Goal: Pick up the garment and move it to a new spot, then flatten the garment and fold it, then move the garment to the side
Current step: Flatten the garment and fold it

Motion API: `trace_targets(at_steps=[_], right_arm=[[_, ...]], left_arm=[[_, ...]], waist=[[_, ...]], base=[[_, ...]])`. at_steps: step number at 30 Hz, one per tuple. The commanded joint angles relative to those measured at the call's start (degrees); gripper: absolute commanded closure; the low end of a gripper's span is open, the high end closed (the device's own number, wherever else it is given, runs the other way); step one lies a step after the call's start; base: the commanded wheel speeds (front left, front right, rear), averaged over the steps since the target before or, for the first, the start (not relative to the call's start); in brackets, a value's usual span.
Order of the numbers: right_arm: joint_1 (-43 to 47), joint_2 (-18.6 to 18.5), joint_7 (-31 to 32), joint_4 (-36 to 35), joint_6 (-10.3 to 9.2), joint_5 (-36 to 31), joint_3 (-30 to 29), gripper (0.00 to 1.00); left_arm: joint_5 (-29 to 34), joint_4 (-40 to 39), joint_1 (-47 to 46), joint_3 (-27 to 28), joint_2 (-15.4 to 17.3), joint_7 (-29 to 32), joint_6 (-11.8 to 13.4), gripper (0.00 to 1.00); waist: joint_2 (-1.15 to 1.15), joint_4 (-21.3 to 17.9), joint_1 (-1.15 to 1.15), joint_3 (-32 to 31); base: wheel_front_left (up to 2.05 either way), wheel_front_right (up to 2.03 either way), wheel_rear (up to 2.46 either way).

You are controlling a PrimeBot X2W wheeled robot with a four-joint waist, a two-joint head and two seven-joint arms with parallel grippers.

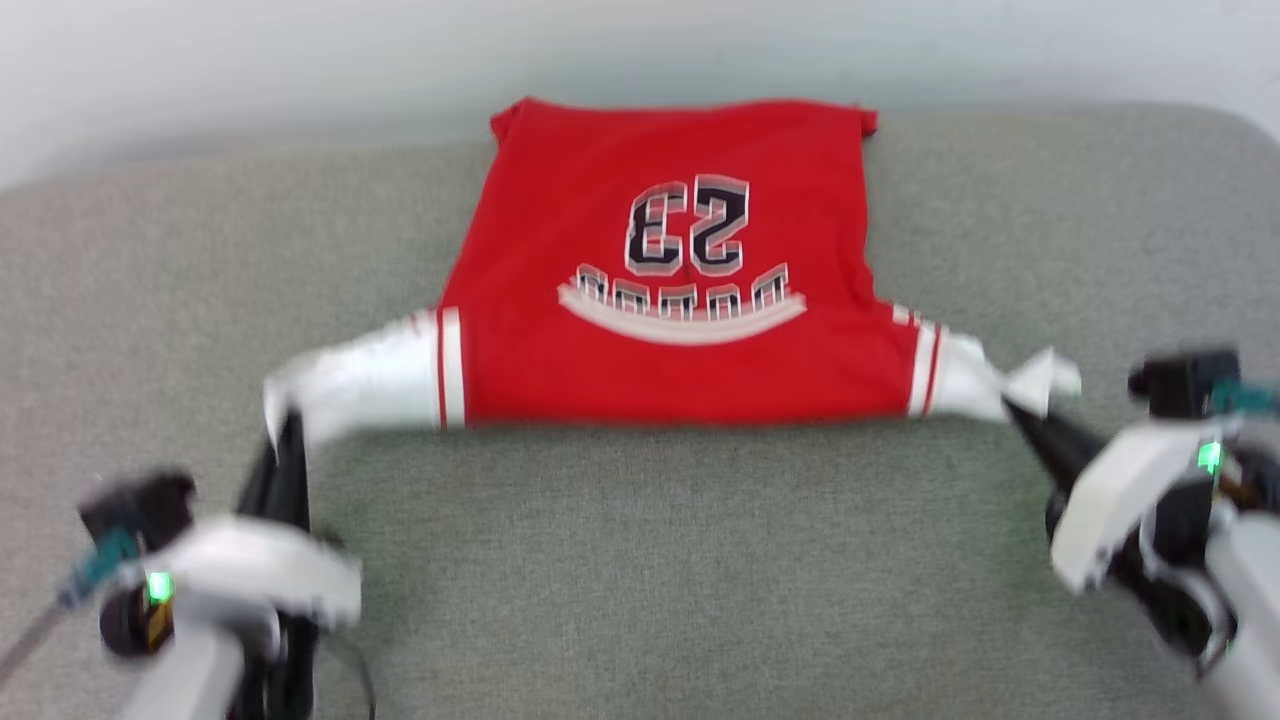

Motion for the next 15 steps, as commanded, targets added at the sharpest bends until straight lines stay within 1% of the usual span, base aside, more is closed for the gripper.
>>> trace_targets(at_steps=[1, 4, 5, 7, 9, 13, 15], right_arm=[[2.1, 0.4, 0.2, -0.4, -0.06, -0.6, -1.1, 1.00], [9.8, 2.6, 1.2, -1.6, -0.05, -2.1, -4.6, 1.00], [11.9, 2.7, 1.3, -2.4, -0.05, -3.7, -5.7, 1.00], [16.9, 4.5, 2.0, -3.6, -0.06, -4.4, -8.4, 1.00], [21.9, 5.5, 2.8, -4.7, -0.07, -6.5, -11.2, 1.00], [30.2, 9.1, 5.9, -8.8, -0.06, -9.8, -16.7, 1.00], [33.8, 11.1, 7.7, -11.3, -0.07, -11.4, -19.3, 1.00]], left_arm=[[0.6, -0.8, 2.6, 0.0, 0.8, -0.1, 1.0, 1.00], [0.9, -4.6, 9.4, -0.4, 1.8, 0.7, 3.6, 1.00], [0.9, -5.9, 11.7, -0.6, 2.2, 1.2, 4.4, 1.00], [0.1, -8.3, 15.6, -0.7, 2.0, 2.1, 5.8, 1.00], [-0.2, -10.5, 19.4, -0.8, 2.4, 3.0, 7.2, 1.00], [0.6, -14.1, 24.4, -1.7, 3.0, 4.0, 10.0, 1.00], [0.3, -15.5, 26.1, -1.7, 2.6, 4.0, 10.9, 1.00]], waist=[[0.00, -0.5, 0.01, -2.5], [0.00, -0.3, 0.01, -4.7], [0.00, -0.3, 0.01, -5.2], [0.00, 0.0, 0.01, -6.4], [0.00, 0.4, 0.01, -7.8], [0.00, 1.3, 0.01, -9.3], [0.00, 1.6, 0.01, -9.6]], base=[[0.00, 0.00, 0.00], [0.00, 0.00, 0.00], [0.00, 0.00, 0.00], [0.00, 0.00, 0.00], [0.00, 0.00, 0.00], [0.00, 0.00, 0.00], [0.00, 0.00, 0.00]])
